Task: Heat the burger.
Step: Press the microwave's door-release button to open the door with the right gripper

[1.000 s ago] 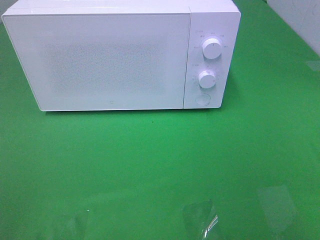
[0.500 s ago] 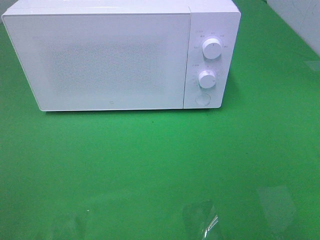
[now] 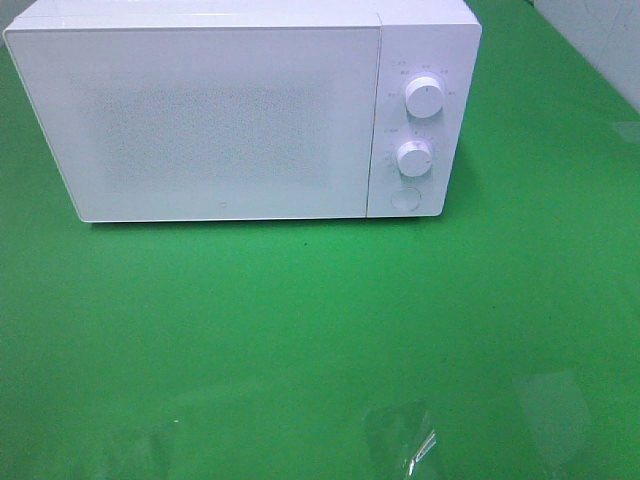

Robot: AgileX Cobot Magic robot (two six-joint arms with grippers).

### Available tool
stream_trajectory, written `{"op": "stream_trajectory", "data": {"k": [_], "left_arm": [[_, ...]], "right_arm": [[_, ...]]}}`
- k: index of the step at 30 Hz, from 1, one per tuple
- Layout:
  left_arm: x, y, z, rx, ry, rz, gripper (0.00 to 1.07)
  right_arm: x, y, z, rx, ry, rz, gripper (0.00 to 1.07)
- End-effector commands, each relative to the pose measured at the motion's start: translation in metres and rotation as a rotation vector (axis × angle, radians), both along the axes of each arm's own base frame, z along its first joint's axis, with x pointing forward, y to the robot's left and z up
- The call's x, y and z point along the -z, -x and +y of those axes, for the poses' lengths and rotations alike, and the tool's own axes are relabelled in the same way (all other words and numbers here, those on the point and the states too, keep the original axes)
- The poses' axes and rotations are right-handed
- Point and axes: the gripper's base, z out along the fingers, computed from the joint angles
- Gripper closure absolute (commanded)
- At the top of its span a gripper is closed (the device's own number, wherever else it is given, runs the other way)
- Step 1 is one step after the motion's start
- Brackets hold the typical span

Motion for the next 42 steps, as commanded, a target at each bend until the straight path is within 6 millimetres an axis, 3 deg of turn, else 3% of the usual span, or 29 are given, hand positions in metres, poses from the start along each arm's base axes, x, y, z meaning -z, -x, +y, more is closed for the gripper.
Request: {"op": "stream_trajectory", "data": {"k": [1, 11, 15, 22, 24, 27, 34, 42], "left_arm": [[-0.001, 0.002, -0.001, 0.005, 0.004, -0.025, 0.25], [-0.001, 0.002, -0.001, 0.005, 0.004, -0.025, 0.25], [-0.001, 0.002, -0.001, 0.005, 0.004, -0.025, 0.25], [-0.001, 0.002, -0.001, 0.005, 0.004, -0.025, 0.25], [-0.001, 0.002, -0.001, 0.005, 0.004, -0.025, 0.25], [-0.001, 0.002, -0.001, 0.005, 0.004, -0.025, 0.25], [-0.001, 0.002, -0.001, 0.005, 0.004, -0.025, 0.25], [-0.001, 0.002, -0.001, 0.005, 0.004, -0.025, 0.25]], "right_arm": [[-0.013, -0.003, 0.0, 0.004, 0.0, -0.074, 0.34], [-0.02, -0.054, 0.007, -0.002, 0.006, -0.109, 0.34], [-0.011, -0.082, 0.011, -0.005, 0.008, -0.09, 0.34], [-0.003, -0.111, 0.015, -0.008, 0.005, -0.099, 0.34], [0.001, -0.131, 0.018, -0.011, 0.002, -0.125, 0.34], [0.002, -0.136, 0.019, -0.012, 0.001, -0.133, 0.34], [0.015, -0.176, 0.024, -0.009, -0.028, -0.162, 0.34], [0.032, -0.208, 0.029, -0.014, -0.036, -0.201, 0.34]]}}
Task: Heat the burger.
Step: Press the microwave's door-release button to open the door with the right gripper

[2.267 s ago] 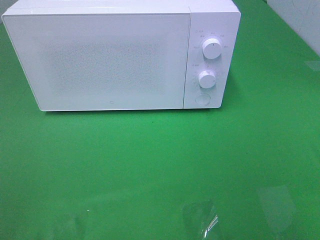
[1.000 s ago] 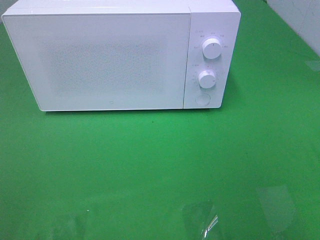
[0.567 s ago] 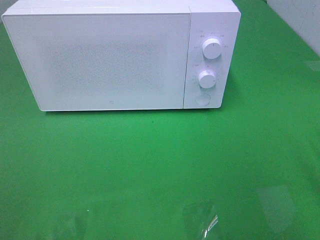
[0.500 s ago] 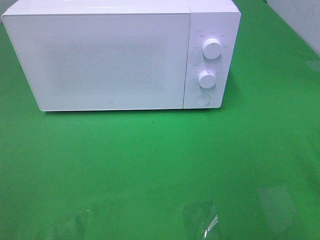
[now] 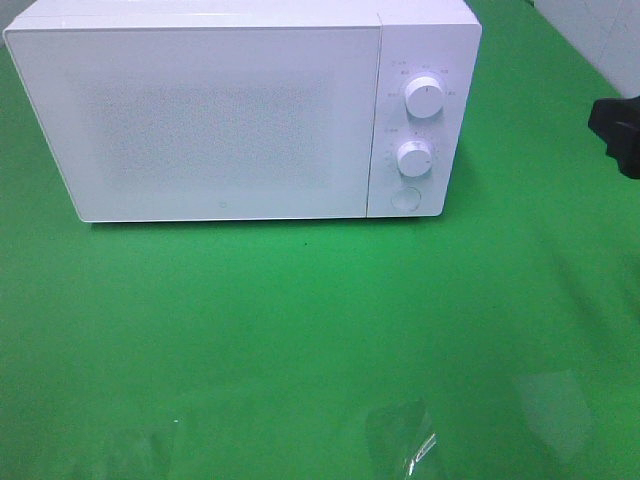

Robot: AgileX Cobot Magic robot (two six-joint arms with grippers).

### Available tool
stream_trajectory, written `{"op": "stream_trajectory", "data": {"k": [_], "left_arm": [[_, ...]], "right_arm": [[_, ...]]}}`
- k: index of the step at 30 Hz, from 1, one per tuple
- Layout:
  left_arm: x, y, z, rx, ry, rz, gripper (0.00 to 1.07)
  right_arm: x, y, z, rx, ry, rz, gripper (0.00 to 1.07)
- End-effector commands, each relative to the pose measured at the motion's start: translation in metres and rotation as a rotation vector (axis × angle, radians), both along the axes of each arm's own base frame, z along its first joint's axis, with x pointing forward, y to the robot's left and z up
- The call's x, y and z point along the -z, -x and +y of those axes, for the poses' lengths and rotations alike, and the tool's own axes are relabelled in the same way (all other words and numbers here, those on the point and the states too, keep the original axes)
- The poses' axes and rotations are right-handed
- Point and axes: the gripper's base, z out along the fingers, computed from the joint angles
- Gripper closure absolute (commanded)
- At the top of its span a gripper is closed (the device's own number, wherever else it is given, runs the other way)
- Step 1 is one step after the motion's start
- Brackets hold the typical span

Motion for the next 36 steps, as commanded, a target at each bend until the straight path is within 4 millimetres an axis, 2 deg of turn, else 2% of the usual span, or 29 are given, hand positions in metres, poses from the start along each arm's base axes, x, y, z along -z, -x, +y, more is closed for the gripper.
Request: {"op": "stream_trajectory", "data": {"k": [1, 2, 9, 11, 13, 16, 18, 27, 32, 36], "left_arm": [[-0.001, 0.002, -0.001, 0.005, 0.004, -0.025, 0.25], [-0.001, 0.002, -0.001, 0.005, 0.004, -0.025, 0.25], [-0.001, 0.002, -0.001, 0.005, 0.004, -0.025, 0.25], [-0.001, 0.002, -0.001, 0.005, 0.004, -0.025, 0.25], [-0.001, 0.002, -0.001, 0.005, 0.004, -0.025, 0.25], [-0.001, 0.002, -0.001, 0.005, 0.004, -0.025, 0.25], [-0.001, 0.002, -0.001, 0.005, 0.004, -0.025, 0.25], [-0.001, 0.002, -0.001, 0.005, 0.004, -0.025, 0.25], [-0.001, 0.002, -0.001, 0.005, 0.004, -0.025, 0.25], [-0.001, 0.002, -0.001, 0.005, 0.004, -0.025, 0.25]], "right_arm": [[0.01, -0.017, 0.002, -0.002, -0.006, -0.044, 0.34], [0.019, -0.024, 0.005, -0.012, 0.0, -0.045, 0.34], [0.037, -0.031, 0.021, -0.048, 0.056, -0.105, 0.34], [0.044, -0.033, 0.027, -0.038, 0.088, -0.125, 0.34], [0.06, -0.036, 0.036, 0.022, 0.101, -0.125, 0.34], [0.063, -0.037, 0.039, 0.032, 0.103, -0.127, 0.34], [0.073, -0.035, 0.057, 0.035, 0.108, -0.156, 0.34], [0.088, -0.025, 0.089, 0.017, 0.1, -0.189, 0.34], [0.09, -0.026, 0.1, 0.013, 0.075, -0.176, 0.34], [0.092, -0.032, 0.12, -0.026, 0.058, -0.185, 0.34]]}}
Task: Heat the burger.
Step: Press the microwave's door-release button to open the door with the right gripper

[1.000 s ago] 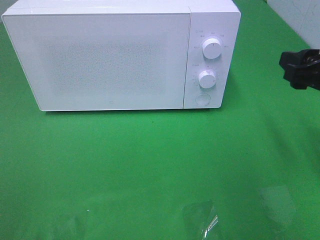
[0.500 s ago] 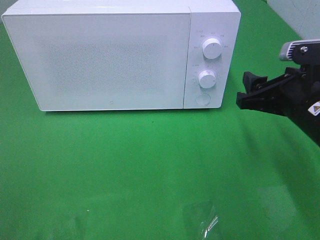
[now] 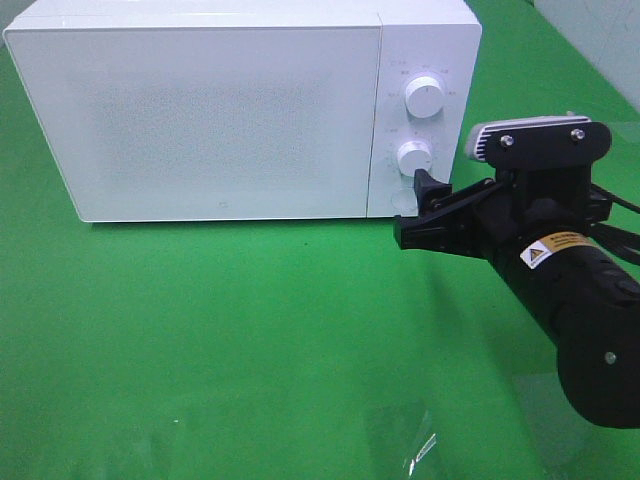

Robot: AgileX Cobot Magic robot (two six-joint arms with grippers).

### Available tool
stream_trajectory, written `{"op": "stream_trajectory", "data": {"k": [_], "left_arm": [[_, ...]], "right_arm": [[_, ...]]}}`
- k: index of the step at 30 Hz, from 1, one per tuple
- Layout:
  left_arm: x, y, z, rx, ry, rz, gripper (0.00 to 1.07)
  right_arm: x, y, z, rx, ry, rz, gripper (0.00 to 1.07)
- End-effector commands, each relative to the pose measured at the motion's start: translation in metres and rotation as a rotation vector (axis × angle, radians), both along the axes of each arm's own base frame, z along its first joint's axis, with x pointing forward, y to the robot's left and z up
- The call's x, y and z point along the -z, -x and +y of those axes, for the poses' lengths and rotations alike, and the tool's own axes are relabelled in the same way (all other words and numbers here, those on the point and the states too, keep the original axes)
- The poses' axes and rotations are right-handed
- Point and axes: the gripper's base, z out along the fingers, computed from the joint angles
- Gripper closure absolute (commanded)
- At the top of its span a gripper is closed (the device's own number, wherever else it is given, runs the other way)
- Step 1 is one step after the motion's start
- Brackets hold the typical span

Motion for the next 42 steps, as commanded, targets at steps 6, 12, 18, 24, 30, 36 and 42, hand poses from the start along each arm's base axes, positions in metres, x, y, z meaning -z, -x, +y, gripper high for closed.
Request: {"op": "stream_trajectory", "data": {"k": [6, 12, 18, 24, 30, 36, 42], "left_arm": [[-0.001, 0.002, -0.001, 0.004, 0.004, -0.025, 0.25], [-0.001, 0.002, -0.001, 0.004, 0.004, -0.025, 0.25], [-0.001, 0.002, -0.001, 0.004, 0.004, -0.025, 0.25], [-0.001, 0.002, -0.001, 0.004, 0.004, -0.025, 0.25], [-0.001, 0.002, -0.001, 0.004, 0.004, -0.025, 0.25], [-0.001, 0.002, -0.001, 0.004, 0.004, -0.025, 0.25], [-0.001, 0.002, -0.001, 0.004, 0.004, -0.025, 0.25]], "right_arm": [[-0.004, -0.007, 0.012, -0.001, -0.124, -0.043, 0.35], [0.004, -0.008, 0.013, 0.02, -0.381, 0.023, 0.38], [0.013, -0.008, 0.013, 0.057, -0.711, 0.107, 0.46], [0.014, -0.008, 0.013, 0.088, -1.023, 0.156, 0.6], [0.014, -0.008, 0.013, 0.113, -1.24, 0.187, 0.75], [0.014, -0.008, 0.013, 0.138, -1.457, 0.226, 0.89], [0.021, -0.007, 0.014, 0.209, -1.618, 0.319, 1.07]]}}
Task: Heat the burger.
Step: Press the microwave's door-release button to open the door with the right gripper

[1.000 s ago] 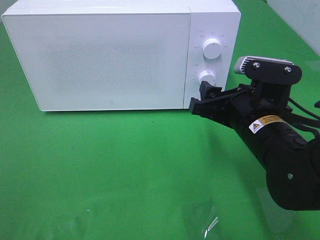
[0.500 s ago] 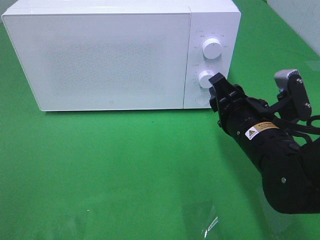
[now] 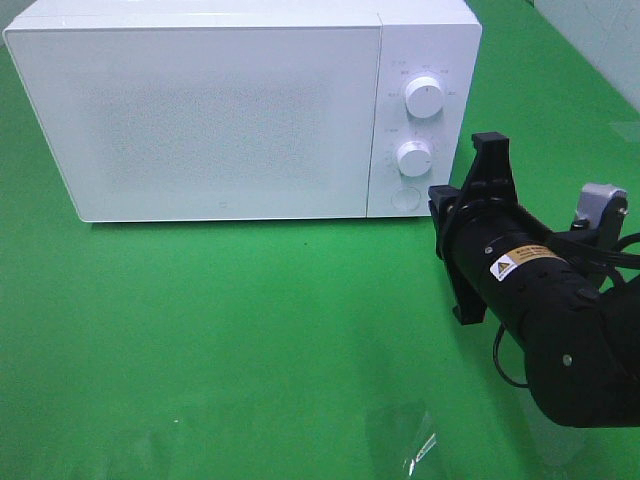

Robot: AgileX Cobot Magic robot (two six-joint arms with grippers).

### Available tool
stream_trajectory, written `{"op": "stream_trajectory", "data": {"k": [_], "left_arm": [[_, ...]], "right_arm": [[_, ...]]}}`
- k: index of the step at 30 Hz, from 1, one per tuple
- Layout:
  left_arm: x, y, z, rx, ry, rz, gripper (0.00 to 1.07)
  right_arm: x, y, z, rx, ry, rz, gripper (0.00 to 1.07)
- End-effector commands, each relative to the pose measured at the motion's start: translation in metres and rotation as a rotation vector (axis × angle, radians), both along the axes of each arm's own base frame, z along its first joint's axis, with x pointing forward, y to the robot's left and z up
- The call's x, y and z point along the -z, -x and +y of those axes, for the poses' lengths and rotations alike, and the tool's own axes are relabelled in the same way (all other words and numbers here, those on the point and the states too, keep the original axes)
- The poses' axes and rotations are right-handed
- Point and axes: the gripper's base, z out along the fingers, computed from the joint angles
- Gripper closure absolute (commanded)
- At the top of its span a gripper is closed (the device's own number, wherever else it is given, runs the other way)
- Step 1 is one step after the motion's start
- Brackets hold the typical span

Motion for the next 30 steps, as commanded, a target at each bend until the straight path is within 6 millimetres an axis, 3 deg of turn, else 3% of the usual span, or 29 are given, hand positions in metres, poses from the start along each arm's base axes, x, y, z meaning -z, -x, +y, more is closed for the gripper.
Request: {"op": "stream_trajectory", "data": {"k": [1, 16, 30], "left_arm": [[-0.001, 0.002, -0.001, 0.004, 0.004, -0.025, 0.25], [-0.001, 0.002, -0.001, 0.004, 0.004, -0.025, 0.25], [-0.001, 0.002, -0.001, 0.004, 0.004, -0.025, 0.25]], "right_arm": [[0.0, 0.0, 0.003, -0.003, -0.041, 0.019, 1.07], [0.002, -0.002, 0.006, -0.006, -0.049, 0.071, 1.07], [0.02, -0.035, 0.015, -0.001, -0.028, 0.094, 1.07]]}}
